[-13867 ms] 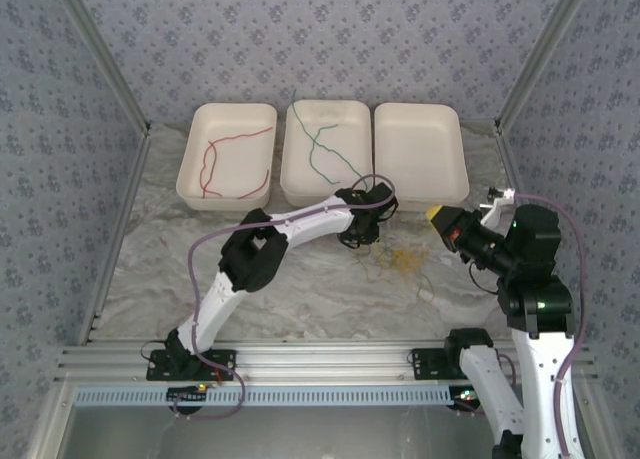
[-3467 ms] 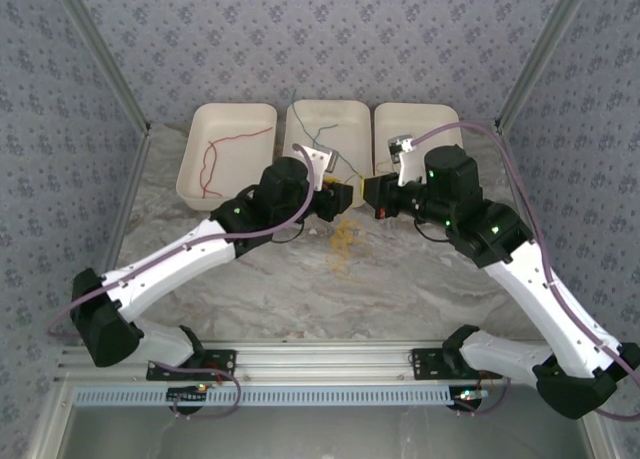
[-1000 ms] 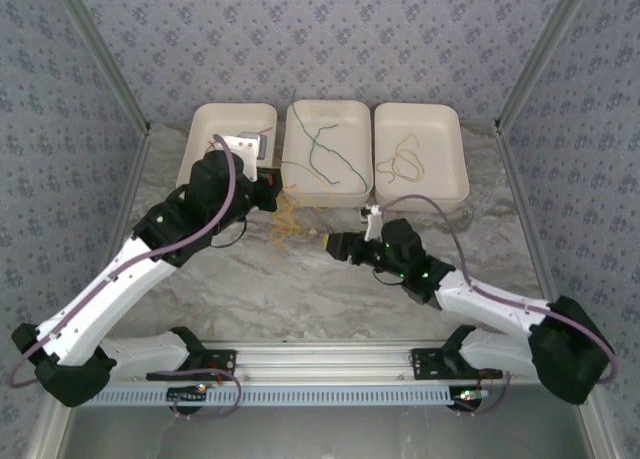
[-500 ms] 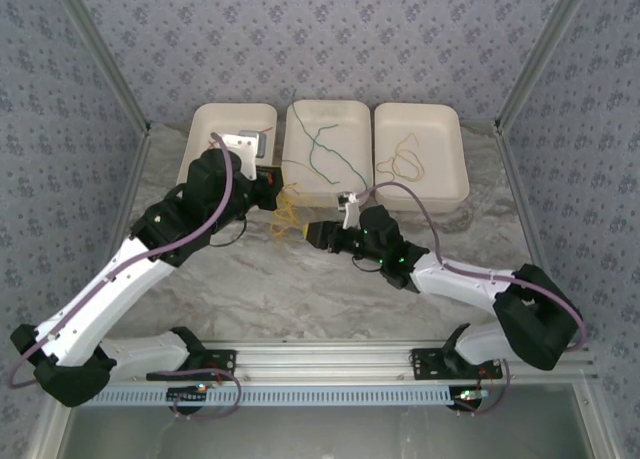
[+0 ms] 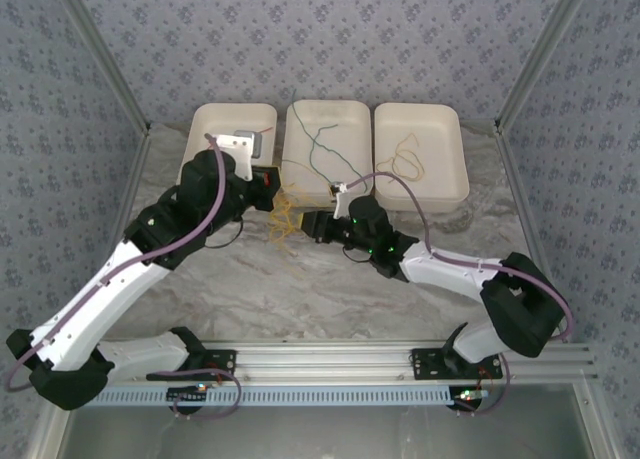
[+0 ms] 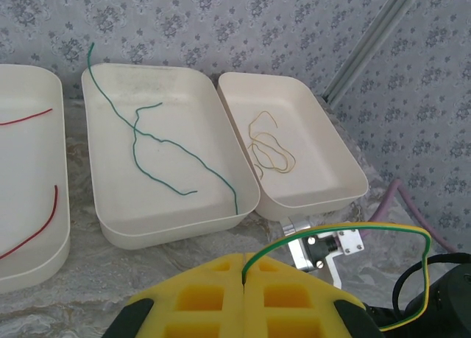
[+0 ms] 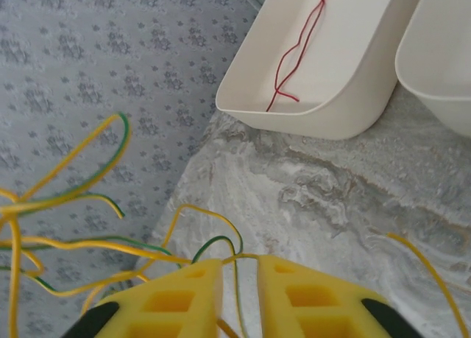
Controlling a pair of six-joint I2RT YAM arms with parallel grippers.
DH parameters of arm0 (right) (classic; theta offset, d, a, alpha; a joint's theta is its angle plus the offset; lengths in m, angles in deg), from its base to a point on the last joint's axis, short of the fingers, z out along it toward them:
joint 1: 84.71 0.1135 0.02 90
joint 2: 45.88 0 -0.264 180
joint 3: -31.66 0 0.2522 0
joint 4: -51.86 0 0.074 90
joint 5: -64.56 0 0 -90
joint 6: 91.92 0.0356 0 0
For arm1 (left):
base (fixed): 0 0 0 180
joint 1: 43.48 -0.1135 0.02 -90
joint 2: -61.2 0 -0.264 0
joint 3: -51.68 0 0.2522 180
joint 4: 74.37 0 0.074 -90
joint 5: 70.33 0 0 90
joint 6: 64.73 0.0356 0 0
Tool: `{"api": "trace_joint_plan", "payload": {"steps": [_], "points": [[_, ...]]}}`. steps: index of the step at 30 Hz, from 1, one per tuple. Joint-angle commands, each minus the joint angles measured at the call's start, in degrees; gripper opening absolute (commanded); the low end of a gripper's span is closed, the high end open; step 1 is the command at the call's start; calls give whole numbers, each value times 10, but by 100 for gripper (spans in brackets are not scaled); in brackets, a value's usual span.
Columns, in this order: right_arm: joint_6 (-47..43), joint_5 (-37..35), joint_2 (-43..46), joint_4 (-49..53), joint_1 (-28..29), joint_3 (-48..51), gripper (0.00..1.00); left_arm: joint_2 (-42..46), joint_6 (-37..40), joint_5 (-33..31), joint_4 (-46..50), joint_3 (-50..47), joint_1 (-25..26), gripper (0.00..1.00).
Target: Untangle the cables
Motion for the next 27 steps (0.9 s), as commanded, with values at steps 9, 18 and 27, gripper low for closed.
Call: {"api": "trace_joint_plan", "payload": {"steps": [9,18,27], "points": [[-35,-121,179,204,-55,25,0,45,5,-60,92,6,-68,0],[-79,-145,345,482,-241,-50,0,102,-5,-14,99,-78,-192,0],[-104,-137,359,604,-366,-183,0,112,-3,-58,127,-96,-214,0]]}}
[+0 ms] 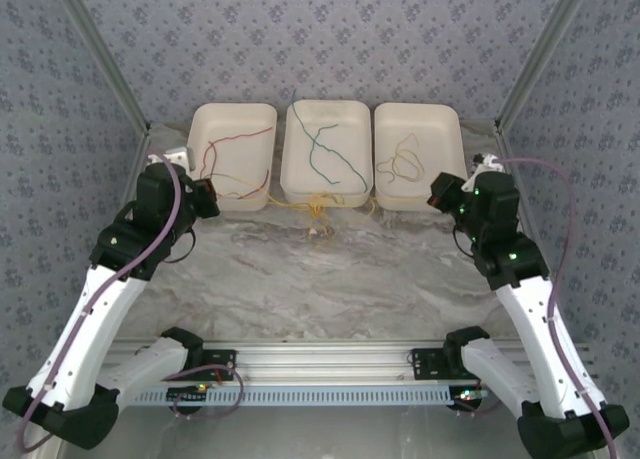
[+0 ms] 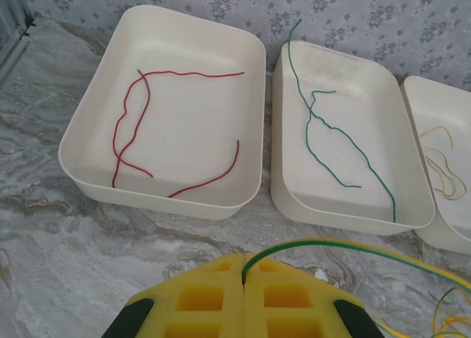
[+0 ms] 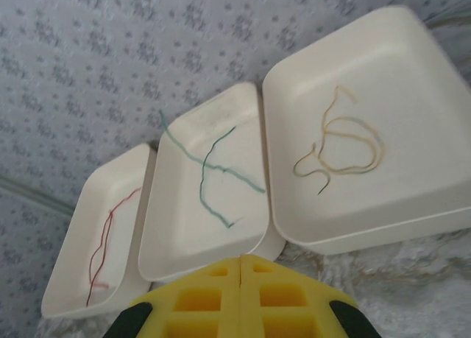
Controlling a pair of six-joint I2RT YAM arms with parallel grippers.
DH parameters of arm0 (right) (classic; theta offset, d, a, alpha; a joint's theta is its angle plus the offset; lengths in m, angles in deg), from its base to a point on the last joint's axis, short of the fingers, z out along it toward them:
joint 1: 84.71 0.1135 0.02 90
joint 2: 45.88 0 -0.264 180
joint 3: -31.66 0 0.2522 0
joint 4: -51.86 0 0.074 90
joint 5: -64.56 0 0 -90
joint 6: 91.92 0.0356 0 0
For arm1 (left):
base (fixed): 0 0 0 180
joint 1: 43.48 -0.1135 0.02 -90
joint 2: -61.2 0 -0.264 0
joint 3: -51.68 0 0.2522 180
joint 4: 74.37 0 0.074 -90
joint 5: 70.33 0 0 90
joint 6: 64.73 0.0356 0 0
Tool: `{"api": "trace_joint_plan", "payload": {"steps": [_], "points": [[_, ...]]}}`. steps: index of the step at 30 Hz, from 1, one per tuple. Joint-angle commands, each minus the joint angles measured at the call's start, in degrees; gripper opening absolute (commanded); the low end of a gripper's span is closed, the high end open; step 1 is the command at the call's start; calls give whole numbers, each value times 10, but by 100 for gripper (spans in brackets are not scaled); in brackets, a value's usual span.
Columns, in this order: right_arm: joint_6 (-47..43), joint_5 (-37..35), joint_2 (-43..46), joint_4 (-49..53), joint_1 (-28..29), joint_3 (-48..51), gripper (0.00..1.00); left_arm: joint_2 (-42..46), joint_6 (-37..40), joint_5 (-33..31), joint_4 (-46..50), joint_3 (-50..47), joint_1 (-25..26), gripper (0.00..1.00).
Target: Untangle the cables
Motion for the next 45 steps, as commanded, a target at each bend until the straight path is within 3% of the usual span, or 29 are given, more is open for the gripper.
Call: {"api": "trace_joint_plan", "payload": {"steps": [1,5,9,15,19,24,28,30,32,33,37,39,41,45], "points": [[-18,6,9,61,-38,-49,0,17,0,-25,20,-12,-5,0],[-23,10,2,86,-73,-91,0,22,2,-37,28,-28,-6,0],[-23,22,-9,112,-125,-133,0,28,-4,-92,54,-40,-11,0],[-14,61,-29,140,-211,-167,0,37,2,-127,97,-29,-82,0],[-15,69,-36,133,-241,-179,0,42,11,-84,85,-19,-126,0],[-12,75,-49,159,-278,-211,0,18,11,-91,99,-10,-158,0],[10,92,-51,121,-261,-211,0,15,4,14,51,-41,-163,0],[7,93,-54,114,-232,-214,0,17,18,130,-3,-66,-162,0],[-25,93,-57,107,-197,-214,0,12,32,316,-95,-103,-161,3],[-30,81,-57,108,-178,-215,0,6,28,342,-111,-113,-153,7],[-38,50,-57,108,-131,-218,0,-12,21,219,-62,-121,-126,17],[-39,47,-57,111,-121,-226,0,-8,7,164,-44,-125,-130,34],[-41,49,-61,118,-110,-236,0,-8,-3,109,2,-118,-132,40],[-45,46,-67,122,-75,-247,0,-6,-19,114,4,-118,-129,40]]}}
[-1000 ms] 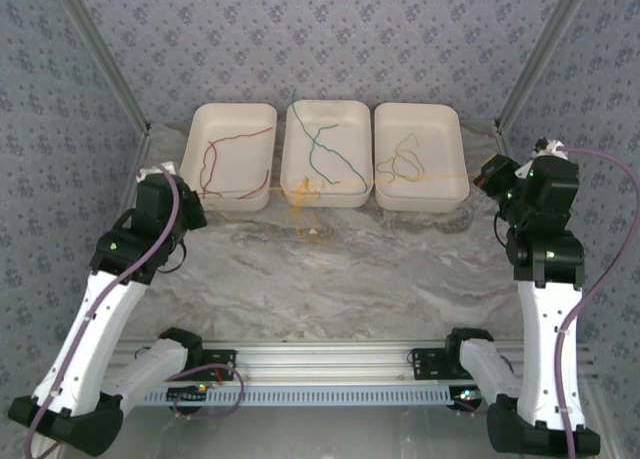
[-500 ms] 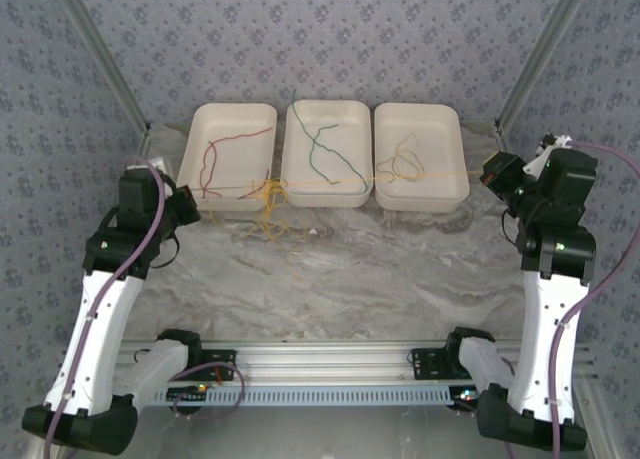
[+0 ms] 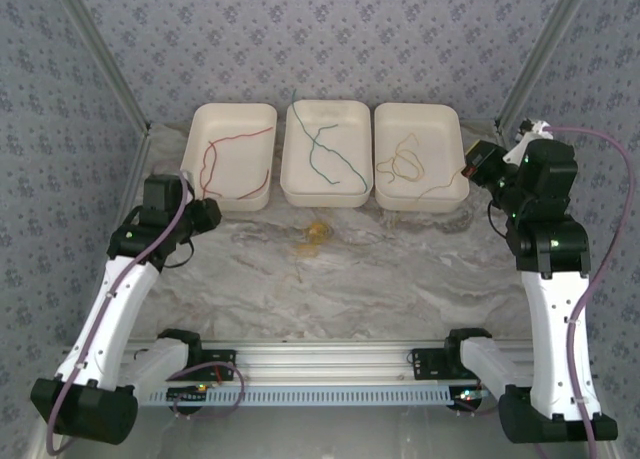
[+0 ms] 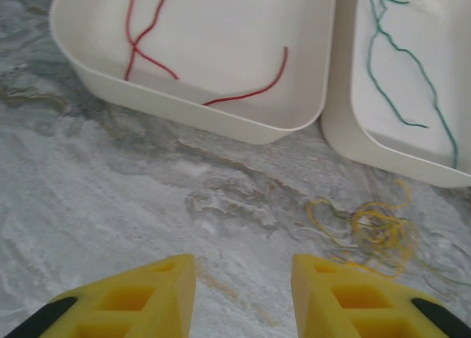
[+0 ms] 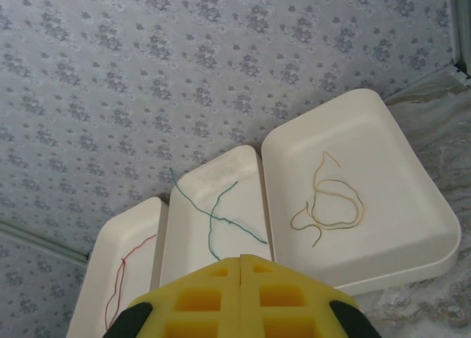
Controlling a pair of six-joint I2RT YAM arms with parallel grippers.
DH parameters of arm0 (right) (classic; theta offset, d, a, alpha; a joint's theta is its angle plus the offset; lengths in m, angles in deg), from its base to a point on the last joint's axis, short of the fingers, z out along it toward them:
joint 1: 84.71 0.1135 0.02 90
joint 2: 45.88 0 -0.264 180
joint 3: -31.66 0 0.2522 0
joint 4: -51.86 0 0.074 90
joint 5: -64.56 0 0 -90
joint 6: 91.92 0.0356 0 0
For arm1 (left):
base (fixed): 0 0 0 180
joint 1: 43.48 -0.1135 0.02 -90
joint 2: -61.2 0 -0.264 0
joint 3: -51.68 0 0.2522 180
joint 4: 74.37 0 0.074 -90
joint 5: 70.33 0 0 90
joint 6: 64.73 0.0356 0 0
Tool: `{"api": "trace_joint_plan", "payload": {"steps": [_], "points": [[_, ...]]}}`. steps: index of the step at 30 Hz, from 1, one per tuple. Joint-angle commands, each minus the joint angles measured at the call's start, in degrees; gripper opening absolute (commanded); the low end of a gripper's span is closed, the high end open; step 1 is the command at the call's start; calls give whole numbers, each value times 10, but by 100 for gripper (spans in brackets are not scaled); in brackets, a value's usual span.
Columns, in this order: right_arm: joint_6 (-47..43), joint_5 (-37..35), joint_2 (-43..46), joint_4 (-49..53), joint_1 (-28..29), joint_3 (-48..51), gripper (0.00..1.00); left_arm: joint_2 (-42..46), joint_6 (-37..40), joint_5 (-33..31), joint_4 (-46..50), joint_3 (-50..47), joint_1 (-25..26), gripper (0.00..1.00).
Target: Untangle the cables
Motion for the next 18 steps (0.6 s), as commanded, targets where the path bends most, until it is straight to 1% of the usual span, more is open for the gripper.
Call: {"api": "trace_joint_plan", "payload": {"steps": [1,2,4,7,10,12,16,18], "points": [[-17,-17,-6,-2,27,-25,0,10,-20,-8,5,6,8,40],[-18,-19,-10,-1,38,-29,0,10,-24,6,-8,5,23,40],[-21,-27,-17,-1,57,-42,0,8,-27,48,-56,-6,73,42],[-31,-43,-36,6,84,-86,0,-19,-50,54,-101,-19,177,52],[-38,-50,-52,17,99,-132,0,-73,-85,53,-160,-48,281,58],[-42,-52,-61,28,102,-159,0,-111,-93,13,-181,-65,348,60],[-46,-55,-63,37,105,-176,0,-180,-113,-39,-178,-73,430,62],[-45,-55,-62,39,105,-175,0,-220,-130,-94,-152,-59,473,65]]}}
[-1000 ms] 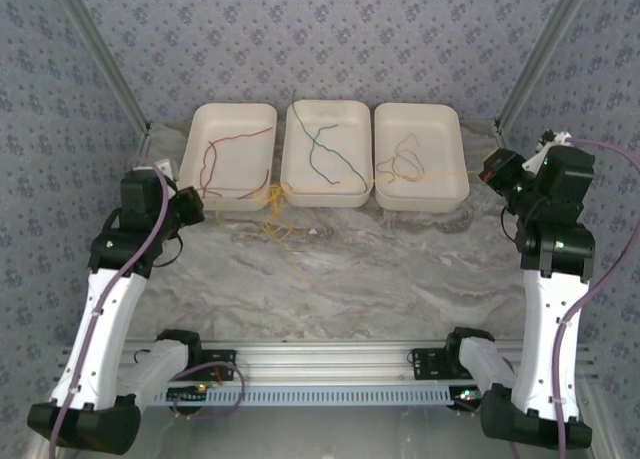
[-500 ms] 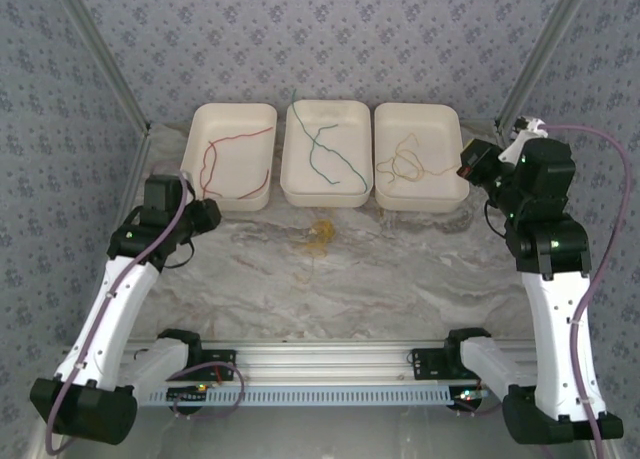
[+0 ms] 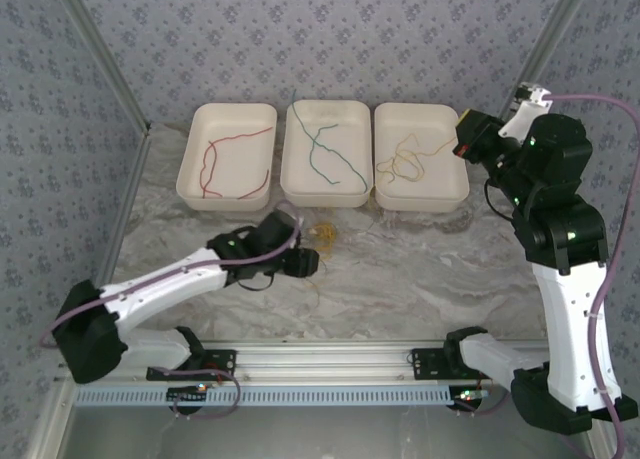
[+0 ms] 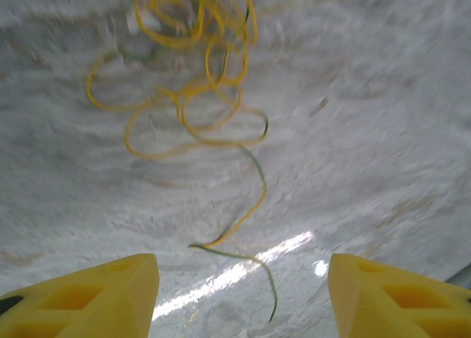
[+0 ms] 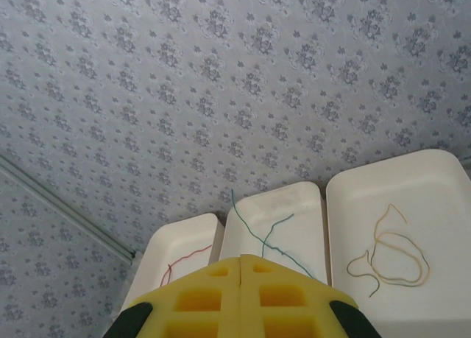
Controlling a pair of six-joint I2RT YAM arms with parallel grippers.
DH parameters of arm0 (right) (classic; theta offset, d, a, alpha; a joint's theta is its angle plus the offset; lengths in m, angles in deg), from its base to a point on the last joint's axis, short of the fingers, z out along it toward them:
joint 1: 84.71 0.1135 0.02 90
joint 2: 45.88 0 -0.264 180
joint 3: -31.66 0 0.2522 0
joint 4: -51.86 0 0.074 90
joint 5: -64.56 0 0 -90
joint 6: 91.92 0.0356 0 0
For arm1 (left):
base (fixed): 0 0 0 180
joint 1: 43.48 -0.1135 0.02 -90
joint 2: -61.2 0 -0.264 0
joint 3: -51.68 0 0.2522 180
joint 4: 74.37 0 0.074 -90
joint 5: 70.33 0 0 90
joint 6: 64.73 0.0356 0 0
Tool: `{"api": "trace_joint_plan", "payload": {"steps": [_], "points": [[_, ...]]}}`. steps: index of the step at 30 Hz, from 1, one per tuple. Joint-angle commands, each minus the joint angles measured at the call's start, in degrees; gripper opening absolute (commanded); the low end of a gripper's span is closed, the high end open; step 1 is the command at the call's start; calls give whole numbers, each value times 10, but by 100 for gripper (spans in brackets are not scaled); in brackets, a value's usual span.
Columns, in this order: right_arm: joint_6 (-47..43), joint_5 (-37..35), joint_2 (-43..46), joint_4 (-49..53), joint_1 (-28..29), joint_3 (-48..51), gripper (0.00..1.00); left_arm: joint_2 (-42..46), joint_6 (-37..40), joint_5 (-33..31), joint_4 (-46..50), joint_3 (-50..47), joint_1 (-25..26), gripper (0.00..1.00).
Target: Untangle the cables
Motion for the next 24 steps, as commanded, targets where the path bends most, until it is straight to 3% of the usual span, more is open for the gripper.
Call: {"api": "trace_joint_plan", "payload": {"steps": [1,7,11,19,22,24], "points": [[-14,-12,3,23,4,-9,0,-43,-44,-109,22,21,52,66],[-9,-9,13,19,4,3,0,-132,-45,-152,2,47,84,74],[-7,-11,17,21,4,6,0,-234,-41,-212,34,128,111,71],[-10,-14,25,29,2,3,0,-363,-73,-303,73,196,97,65],[-9,-15,28,29,1,5,0,-372,-68,-310,55,193,91,51],[-7,-16,29,26,-1,8,0,-378,-61,-307,48,195,88,31]]}}
